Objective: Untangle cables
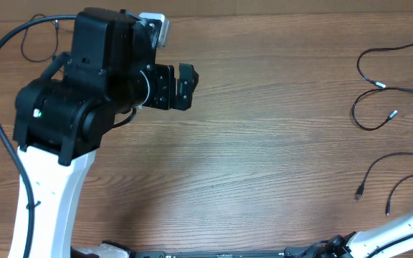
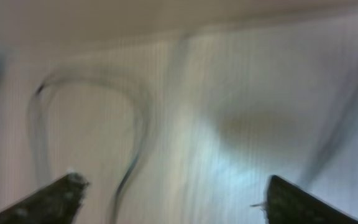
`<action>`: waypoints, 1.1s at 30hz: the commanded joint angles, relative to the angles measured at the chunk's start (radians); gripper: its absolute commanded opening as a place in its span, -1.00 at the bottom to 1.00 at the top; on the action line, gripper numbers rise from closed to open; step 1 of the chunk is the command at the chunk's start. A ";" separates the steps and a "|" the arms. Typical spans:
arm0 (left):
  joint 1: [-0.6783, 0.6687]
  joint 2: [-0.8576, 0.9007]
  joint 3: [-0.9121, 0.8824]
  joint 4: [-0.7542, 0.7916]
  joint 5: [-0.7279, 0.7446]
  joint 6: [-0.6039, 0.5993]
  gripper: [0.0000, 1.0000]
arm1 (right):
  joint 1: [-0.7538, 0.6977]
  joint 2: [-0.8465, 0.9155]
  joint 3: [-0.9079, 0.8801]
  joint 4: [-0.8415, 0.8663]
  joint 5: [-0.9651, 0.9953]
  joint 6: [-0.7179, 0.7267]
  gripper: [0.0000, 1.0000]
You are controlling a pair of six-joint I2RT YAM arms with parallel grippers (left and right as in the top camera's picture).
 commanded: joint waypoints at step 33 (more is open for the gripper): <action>0.507 0.751 0.005 0.685 -0.187 0.051 1.00 | 1.162 0.022 0.006 -0.109 -0.073 -0.333 1.00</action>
